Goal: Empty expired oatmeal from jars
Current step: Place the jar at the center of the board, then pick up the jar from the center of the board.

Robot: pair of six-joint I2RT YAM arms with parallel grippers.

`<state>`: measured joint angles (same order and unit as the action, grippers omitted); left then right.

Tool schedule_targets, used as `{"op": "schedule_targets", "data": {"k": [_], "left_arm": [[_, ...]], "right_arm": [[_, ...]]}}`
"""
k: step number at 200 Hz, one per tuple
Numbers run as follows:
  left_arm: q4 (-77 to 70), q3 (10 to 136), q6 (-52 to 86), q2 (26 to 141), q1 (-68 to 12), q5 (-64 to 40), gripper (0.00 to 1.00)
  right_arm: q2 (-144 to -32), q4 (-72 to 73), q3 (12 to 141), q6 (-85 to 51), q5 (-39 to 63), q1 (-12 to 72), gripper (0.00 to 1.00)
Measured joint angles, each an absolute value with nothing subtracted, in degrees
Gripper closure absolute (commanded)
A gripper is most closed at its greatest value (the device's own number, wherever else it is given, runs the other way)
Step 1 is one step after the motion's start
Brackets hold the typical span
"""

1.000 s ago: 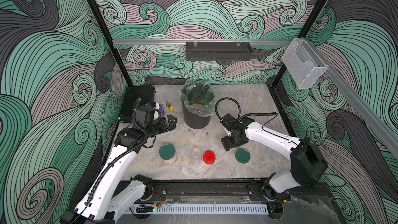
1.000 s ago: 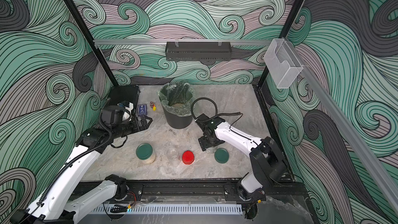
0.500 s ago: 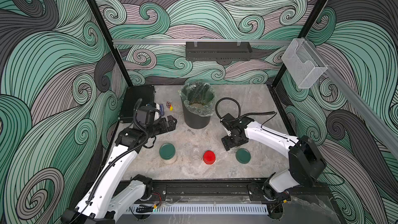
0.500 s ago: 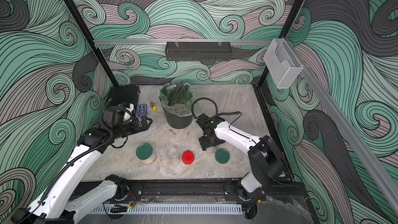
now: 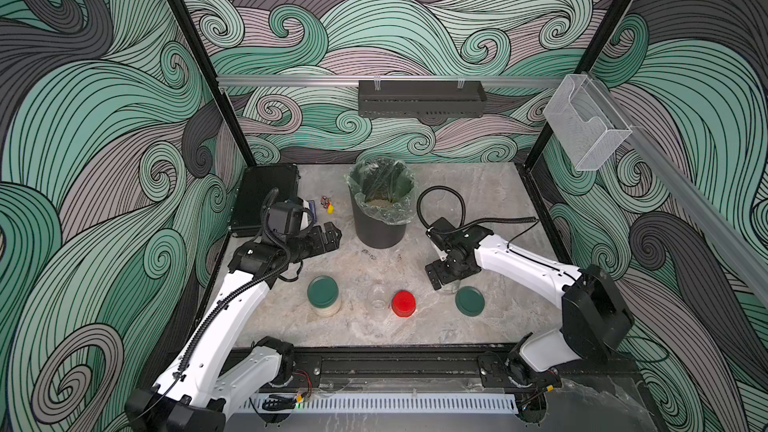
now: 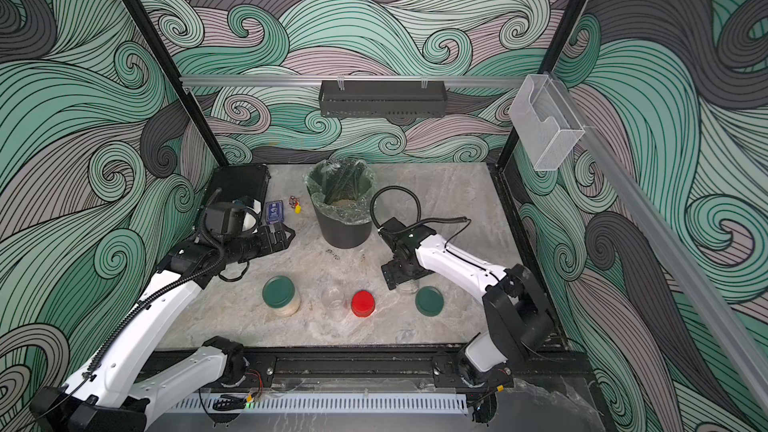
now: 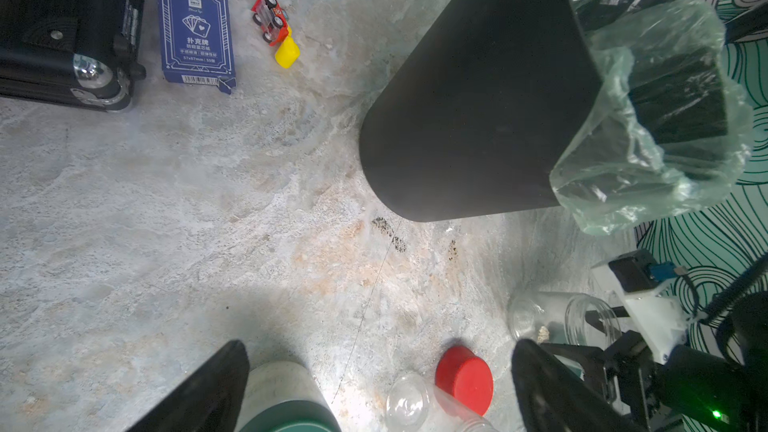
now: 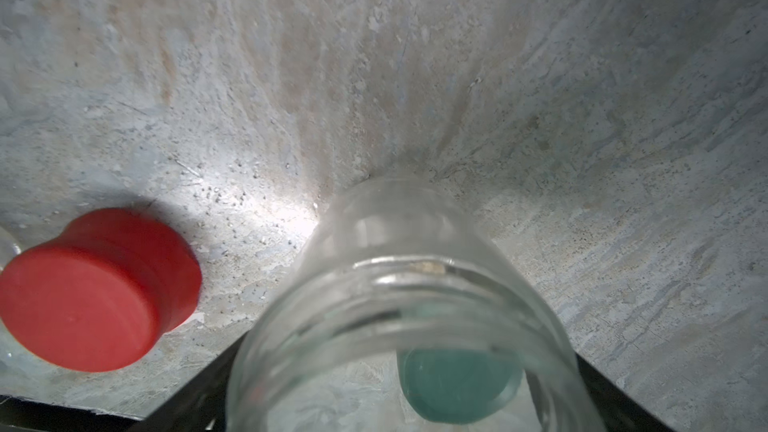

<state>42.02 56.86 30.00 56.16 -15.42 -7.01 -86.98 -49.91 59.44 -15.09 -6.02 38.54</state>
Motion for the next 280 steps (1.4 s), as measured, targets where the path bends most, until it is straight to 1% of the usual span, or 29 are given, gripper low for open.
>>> {"op": "schedule_targets", "data": {"k": [48,75,101,124,148,182,200,213,232,247,280], "left_arm": [[42.02,56.86,30.02,56.16,-15.35,-7.11,0.01],[42.02,56.86,30.79,56.14,-15.05,-8.84,0.01],[43.07,56.86,31.79,56.16,-14.61,-9.41,0.01],[45.45,56.97,33.04,56.51,-13.37,-8.95,0.01],[47.62,56.97,35.09,57.25,-11.94,-8.34,0.01],[50.19,56.97,36.47,57.30,-9.37,-7.53,0.01],[50.85,56.90,37.08,57.30,-5.52,-7.29,0.01],[50.50,56.38,38.17,57.43,-1.17,-8.14,0.01],[49.15,54.39,40.18,58.87,5.74,-10.57,0.01],[48.05,52.69,41.76,61.45,9.72,-12.62,0.01],[47.35,51.37,43.79,66.54,14.94,-15.84,0.01]], "right_arm": [[-84.53,-50.04,59.44,-15.03,-6.31,38.52,0.01],[-77.73,-50.48,59.64,-15.00,-6.59,38.41,0.02],[-70.63,-50.76,60.80,-13.80,-5.93,38.98,0.06],[-66.81,-51.35,63.59,-12.16,-5.58,42.11,0.07],[-67.00,-51.46,68.23,-10.87,-5.87,47.11,0.08],[-72.75,-50.02,74.83,-9.32,-7.42,57.14,0.07],[-78.78,-49.25,79.07,-8.27,-7.70,62.33,0.07],[-84.18,-48.53,82.96,-7.20,-7.53,65.49,0.07],[-91.64,-47.35,88.55,-5.58,-6.07,68.51,0.06],[-96.55,-46.59,92.42,-4.40,-5.06,70.06,0.06],[-105.34,-46.06,99.48,-2.22,-3.64,72.34,0.02]]}}
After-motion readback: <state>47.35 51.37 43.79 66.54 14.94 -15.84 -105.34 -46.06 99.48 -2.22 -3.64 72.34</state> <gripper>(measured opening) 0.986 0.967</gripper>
